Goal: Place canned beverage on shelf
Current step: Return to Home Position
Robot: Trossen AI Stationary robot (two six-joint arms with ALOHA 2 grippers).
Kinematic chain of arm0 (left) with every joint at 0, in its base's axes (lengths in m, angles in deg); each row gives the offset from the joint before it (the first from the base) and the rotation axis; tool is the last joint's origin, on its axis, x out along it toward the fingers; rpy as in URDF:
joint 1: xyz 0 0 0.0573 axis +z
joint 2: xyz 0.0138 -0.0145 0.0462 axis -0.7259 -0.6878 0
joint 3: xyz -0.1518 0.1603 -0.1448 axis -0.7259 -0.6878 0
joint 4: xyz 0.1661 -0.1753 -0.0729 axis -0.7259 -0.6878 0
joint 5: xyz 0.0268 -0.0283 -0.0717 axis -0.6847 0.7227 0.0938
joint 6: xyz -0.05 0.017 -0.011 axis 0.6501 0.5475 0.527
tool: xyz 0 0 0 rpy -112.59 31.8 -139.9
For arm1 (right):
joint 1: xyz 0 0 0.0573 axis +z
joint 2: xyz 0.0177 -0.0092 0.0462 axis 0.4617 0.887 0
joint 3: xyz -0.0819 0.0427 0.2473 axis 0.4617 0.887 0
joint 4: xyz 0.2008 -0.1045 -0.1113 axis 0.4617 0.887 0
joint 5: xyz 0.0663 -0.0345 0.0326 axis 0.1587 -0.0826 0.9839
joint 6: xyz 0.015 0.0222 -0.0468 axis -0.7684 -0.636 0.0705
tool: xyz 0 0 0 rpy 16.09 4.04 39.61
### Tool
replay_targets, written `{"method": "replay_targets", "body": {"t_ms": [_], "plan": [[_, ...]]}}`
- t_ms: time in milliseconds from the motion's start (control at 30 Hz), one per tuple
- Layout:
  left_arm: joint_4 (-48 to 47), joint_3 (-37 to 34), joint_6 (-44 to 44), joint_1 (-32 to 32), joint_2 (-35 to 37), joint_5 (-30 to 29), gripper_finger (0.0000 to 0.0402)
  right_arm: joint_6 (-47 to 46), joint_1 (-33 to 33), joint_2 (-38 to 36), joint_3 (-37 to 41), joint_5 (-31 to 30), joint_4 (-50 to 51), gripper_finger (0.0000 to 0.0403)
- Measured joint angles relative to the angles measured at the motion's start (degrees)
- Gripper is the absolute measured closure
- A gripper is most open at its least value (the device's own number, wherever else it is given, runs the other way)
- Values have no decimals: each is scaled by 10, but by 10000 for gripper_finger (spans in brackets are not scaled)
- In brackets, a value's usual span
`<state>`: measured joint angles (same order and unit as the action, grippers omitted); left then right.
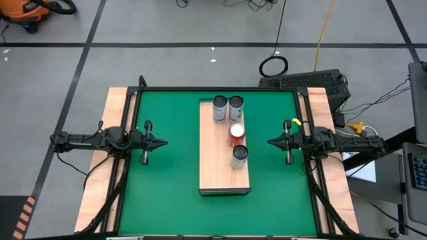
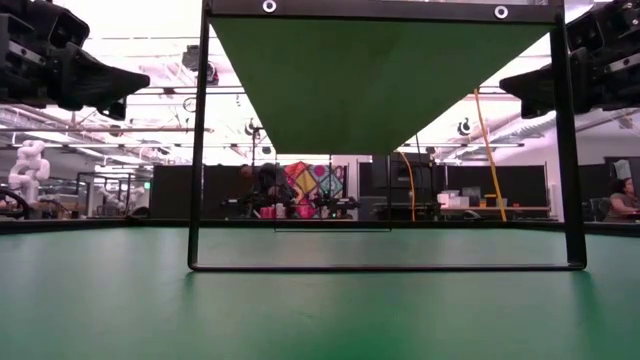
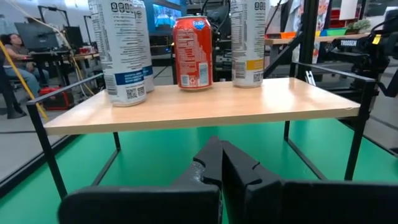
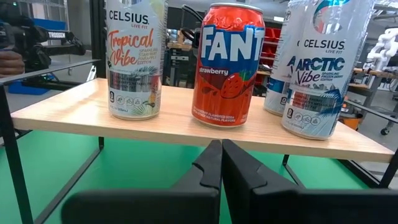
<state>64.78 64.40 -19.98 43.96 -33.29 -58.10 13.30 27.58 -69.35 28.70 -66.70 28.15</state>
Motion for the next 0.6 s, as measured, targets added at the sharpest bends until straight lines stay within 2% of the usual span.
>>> {"method": "replay_targets", "body": {"t_ms": [600], "plan": [[13,-1,2,0,0,-5,402,0,0,0,0,0,-1,403]]}}
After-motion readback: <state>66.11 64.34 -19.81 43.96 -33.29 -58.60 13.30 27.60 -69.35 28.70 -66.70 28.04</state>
